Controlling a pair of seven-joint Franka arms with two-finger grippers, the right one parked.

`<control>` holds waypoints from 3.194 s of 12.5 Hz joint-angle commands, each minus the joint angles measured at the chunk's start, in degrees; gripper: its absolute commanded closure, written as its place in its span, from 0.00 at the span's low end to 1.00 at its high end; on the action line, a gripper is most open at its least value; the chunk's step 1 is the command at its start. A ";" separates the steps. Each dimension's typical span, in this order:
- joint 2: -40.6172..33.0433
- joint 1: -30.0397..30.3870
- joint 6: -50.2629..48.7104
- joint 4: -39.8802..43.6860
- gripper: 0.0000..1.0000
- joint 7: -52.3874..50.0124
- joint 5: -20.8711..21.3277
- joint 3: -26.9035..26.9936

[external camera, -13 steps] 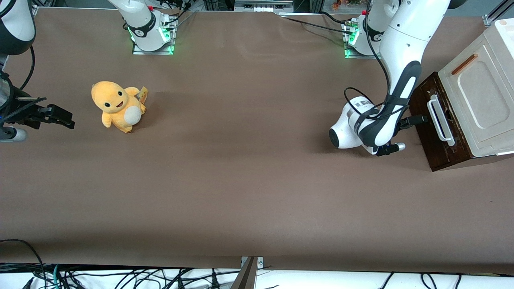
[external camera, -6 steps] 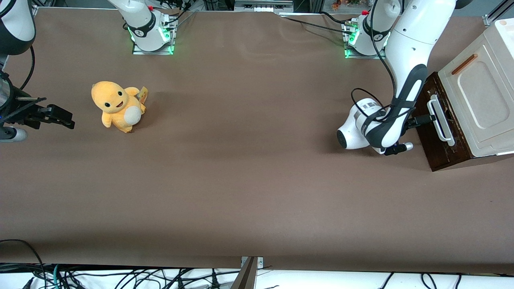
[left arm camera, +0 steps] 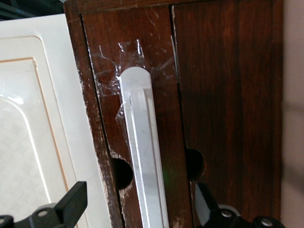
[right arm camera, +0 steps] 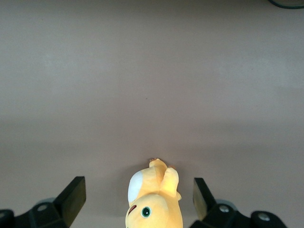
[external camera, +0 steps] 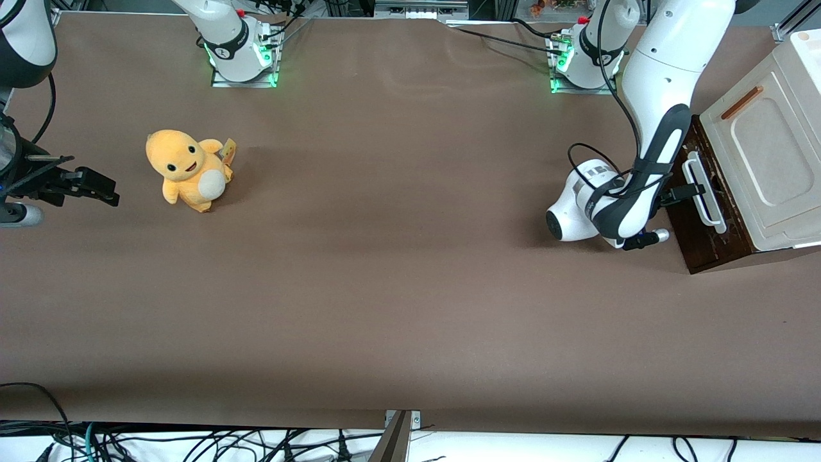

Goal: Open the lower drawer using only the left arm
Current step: 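Align the left gripper around the white handle and close on it, then pull the gripped handle away from the cabinet, sliding the drawer out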

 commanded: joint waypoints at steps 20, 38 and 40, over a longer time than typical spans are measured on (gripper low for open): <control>1.34 2.27 -0.08 0.20 0.85 -0.70 4.39 -0.23; 1.34 0.07 -0.34 0.81 0.95 -3.16 1.50 -0.93; 1.25 -0.28 -0.43 1.52 0.96 -3.25 0.27 -0.93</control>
